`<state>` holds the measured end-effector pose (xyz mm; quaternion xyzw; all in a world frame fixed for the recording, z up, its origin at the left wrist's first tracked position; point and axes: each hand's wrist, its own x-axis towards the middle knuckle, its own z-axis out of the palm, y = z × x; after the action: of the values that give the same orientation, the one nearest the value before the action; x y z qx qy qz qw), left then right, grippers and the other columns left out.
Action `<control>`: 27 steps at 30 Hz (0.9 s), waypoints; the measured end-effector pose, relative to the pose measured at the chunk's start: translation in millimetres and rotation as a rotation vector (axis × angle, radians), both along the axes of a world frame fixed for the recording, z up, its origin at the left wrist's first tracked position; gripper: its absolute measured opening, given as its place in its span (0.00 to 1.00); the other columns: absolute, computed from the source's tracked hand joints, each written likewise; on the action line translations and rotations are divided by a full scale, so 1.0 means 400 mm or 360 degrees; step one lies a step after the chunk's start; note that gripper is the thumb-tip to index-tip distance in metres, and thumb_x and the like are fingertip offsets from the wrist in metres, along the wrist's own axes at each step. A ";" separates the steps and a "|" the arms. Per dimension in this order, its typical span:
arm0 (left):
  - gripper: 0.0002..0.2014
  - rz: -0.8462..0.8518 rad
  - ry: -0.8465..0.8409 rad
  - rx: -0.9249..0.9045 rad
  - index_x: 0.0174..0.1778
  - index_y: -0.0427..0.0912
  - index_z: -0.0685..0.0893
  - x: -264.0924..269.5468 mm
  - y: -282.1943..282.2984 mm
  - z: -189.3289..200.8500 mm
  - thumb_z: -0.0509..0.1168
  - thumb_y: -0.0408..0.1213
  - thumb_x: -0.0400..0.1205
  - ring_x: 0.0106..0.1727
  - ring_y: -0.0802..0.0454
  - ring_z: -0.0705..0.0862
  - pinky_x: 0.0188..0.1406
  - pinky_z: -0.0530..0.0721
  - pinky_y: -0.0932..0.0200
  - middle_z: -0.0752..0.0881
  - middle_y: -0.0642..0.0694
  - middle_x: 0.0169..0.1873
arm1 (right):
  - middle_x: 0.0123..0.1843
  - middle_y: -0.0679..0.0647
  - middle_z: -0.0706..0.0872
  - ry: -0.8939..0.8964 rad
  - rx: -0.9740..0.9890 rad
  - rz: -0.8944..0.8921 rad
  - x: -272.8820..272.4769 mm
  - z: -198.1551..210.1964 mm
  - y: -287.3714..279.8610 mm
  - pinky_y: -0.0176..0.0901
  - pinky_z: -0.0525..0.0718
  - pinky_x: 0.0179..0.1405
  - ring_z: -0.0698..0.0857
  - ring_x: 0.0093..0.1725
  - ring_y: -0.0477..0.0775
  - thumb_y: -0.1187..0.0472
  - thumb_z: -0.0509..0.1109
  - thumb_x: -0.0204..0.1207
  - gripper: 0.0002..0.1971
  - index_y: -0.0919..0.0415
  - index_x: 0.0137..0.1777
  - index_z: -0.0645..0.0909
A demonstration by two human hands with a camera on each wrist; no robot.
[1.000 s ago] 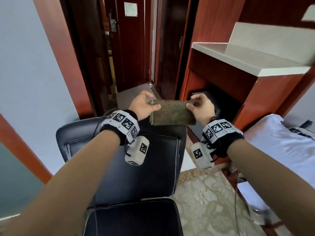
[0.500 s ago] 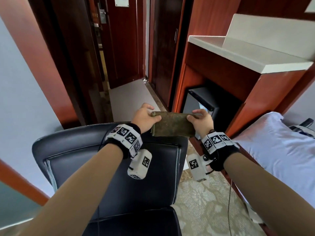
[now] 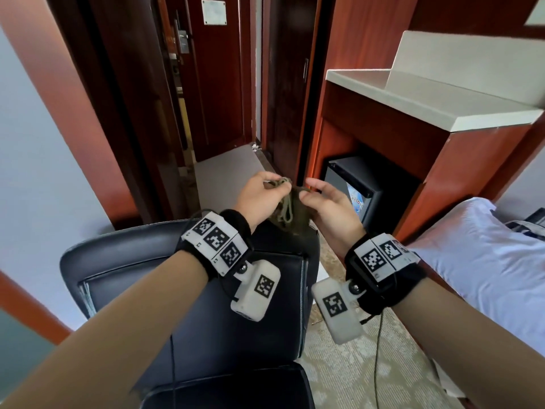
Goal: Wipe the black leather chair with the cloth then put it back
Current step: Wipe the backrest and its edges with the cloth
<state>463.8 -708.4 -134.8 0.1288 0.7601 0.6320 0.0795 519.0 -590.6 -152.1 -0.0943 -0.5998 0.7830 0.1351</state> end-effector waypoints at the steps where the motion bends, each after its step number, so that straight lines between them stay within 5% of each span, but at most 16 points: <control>1: 0.07 -0.0051 -0.0085 0.0104 0.56 0.44 0.78 0.012 0.001 0.007 0.63 0.38 0.83 0.55 0.50 0.83 0.54 0.83 0.54 0.82 0.48 0.49 | 0.55 0.57 0.84 0.0015 0.0049 0.0034 0.005 0.002 -0.001 0.46 0.81 0.60 0.84 0.52 0.52 0.73 0.66 0.76 0.21 0.64 0.68 0.70; 6: 0.15 -0.0272 -0.0343 0.0448 0.69 0.35 0.72 0.052 -0.005 0.031 0.52 0.32 0.87 0.57 0.45 0.83 0.53 0.83 0.57 0.83 0.38 0.56 | 0.53 0.47 0.83 0.0083 0.0512 -0.0019 0.031 -0.022 0.005 0.41 0.82 0.59 0.83 0.53 0.44 0.74 0.74 0.69 0.30 0.56 0.68 0.69; 12: 0.19 -0.0447 -0.0235 0.0073 0.71 0.42 0.70 0.054 -0.038 0.018 0.61 0.28 0.83 0.64 0.47 0.81 0.63 0.78 0.55 0.84 0.39 0.59 | 0.51 0.53 0.87 -0.0109 0.0771 -0.0406 0.014 -0.070 0.042 0.56 0.83 0.60 0.86 0.54 0.56 0.76 0.71 0.64 0.24 0.43 0.47 0.77; 18: 0.12 -0.0287 0.0078 -0.0370 0.61 0.41 0.75 0.007 -0.125 -0.055 0.55 0.26 0.84 0.47 0.55 0.84 0.59 0.78 0.54 0.86 0.52 0.43 | 0.49 0.52 0.83 -0.0163 0.1155 -0.0610 0.008 -0.057 0.094 0.26 0.74 0.44 0.81 0.51 0.51 0.76 0.66 0.70 0.22 0.58 0.62 0.78; 24: 0.11 -0.0262 0.0242 -0.0546 0.49 0.45 0.78 -0.027 -0.155 -0.106 0.56 0.25 0.83 0.50 0.52 0.82 0.41 0.76 0.74 0.86 0.48 0.46 | 0.53 0.65 0.85 -0.0286 0.1696 -0.0445 -0.042 -0.081 0.058 0.55 0.81 0.57 0.83 0.54 0.67 0.73 0.62 0.73 0.23 0.59 0.68 0.74; 27: 0.11 -0.0295 0.0380 -0.0637 0.46 0.45 0.81 -0.035 -0.162 -0.123 0.59 0.24 0.82 0.48 0.58 0.81 0.52 0.78 0.70 0.85 0.50 0.45 | 0.56 0.65 0.85 -0.0348 0.1860 -0.0275 -0.045 -0.108 0.059 0.53 0.80 0.59 0.82 0.57 0.67 0.73 0.62 0.73 0.25 0.60 0.71 0.71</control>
<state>449.6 -773.2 -183.9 0.2534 0.8590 0.4392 0.0708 501.0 -566.9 -195.3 -0.1327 -0.9316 0.2954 0.1652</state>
